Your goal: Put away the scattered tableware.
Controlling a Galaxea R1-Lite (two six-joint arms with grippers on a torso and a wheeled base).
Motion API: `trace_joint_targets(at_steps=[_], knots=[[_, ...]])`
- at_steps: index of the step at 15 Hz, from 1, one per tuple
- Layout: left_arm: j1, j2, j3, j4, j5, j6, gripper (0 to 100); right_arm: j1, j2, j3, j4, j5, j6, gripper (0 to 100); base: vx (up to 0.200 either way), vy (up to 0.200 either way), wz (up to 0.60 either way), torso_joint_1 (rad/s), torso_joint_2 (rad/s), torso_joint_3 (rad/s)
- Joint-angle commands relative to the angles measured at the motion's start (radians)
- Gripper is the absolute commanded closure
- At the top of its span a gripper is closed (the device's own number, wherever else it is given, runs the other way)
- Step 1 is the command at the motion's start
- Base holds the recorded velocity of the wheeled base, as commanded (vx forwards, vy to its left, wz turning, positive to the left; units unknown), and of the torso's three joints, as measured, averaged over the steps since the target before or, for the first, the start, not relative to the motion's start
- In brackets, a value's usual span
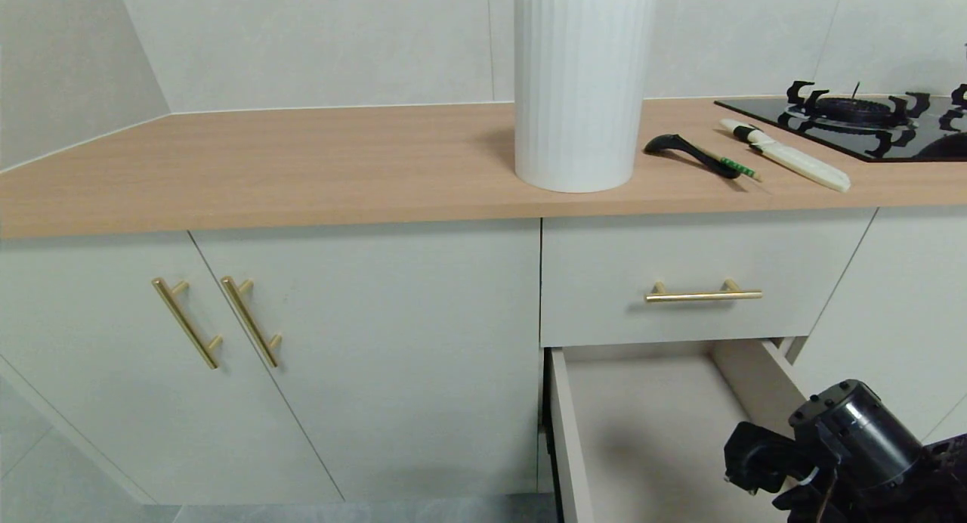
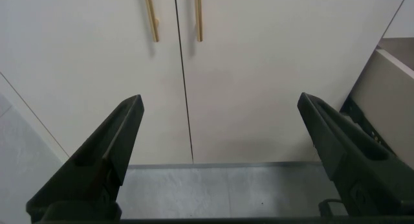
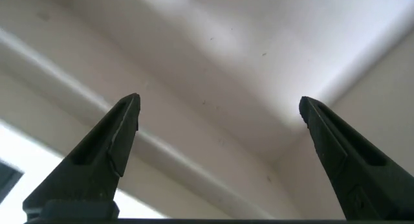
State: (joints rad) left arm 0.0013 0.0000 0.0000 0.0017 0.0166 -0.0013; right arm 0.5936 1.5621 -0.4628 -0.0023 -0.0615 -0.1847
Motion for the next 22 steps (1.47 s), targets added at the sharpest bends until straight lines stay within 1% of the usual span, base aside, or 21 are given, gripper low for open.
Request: trace_joint_targets(at_steps=[1, 3, 4, 5, 6, 7, 9, 11, 20, 22], knots=[[0.000, 0.000, 0.000, 0.000, 0.000, 0.000, 0, -0.005, 0.001, -0.020, -0.004, -0.003, 0.010, 0, 0.000, 0.000, 0.00, 0.000, 0.00, 0.000], [0.000, 0.000, 0.000, 0.000, 0.000, 0.000, 0, -0.018, -0.008, -0.074, -0.007, -0.003, 0.108, 0, 0.000, 0.000, 0.00, 0.000, 0.00, 0.000], [0.000, 0.000, 0.000, 0.000, 0.000, 0.000, 0, -0.018, -0.013, -0.126, -0.005, -0.003, 0.232, 0, 0.000, 0.000, 0.00, 0.000, 0.00, 0.000], [0.000, 0.000, 0.000, 0.000, 0.000, 0.000, 0, -0.028, -0.016, -0.165, -0.007, -0.003, 0.320, 0, 0.000, 0.000, 0.00, 0.000, 0.00, 0.000], [0.000, 0.000, 0.000, 0.000, 0.000, 0.000, 0, -0.043, -0.017, -0.182, -0.007, -0.003, 0.346, 0, 0.000, 0.000, 0.00, 0.000, 0.00, 0.000], [0.000, 0.000, 0.000, 0.000, 0.000, 0.000, 0, -0.075, -0.024, -0.208, -0.018, -0.003, 0.353, 0, 0.000, 0.000, 0.00, 0.000, 0.00, 0.000], [0.000, 0.000, 0.000, 0.000, 0.000, 0.000, 0, -0.112, -0.028, -0.208, -0.073, -0.004, 0.353, 0, 0.000, 0.000, 0.00, 0.000, 0.00, 0.000], [0.000, 0.000, 0.000, 0.000, 0.000, 0.000, 0, -0.127, -0.043, -0.205, -0.099, -0.003, 0.353, 0, 0.000, 0.000, 0.00, 0.000, 0.00, 0.000], [0.000, 0.000, 0.000, 0.000, 0.000, 0.000, 0, -0.127, -0.056, -0.198, -0.100, -0.008, 0.346, 0, 0.000, 0.000, 0.00, 0.000, 0.00, 0.000], [0.000, 0.000, 0.000, 0.000, 0.000, 0.000, 0, -0.127, -0.060, -0.198, -0.100, -0.017, 0.346, 0, 0.000, 0.000, 0.00, 0.046, -0.25, -0.212]])
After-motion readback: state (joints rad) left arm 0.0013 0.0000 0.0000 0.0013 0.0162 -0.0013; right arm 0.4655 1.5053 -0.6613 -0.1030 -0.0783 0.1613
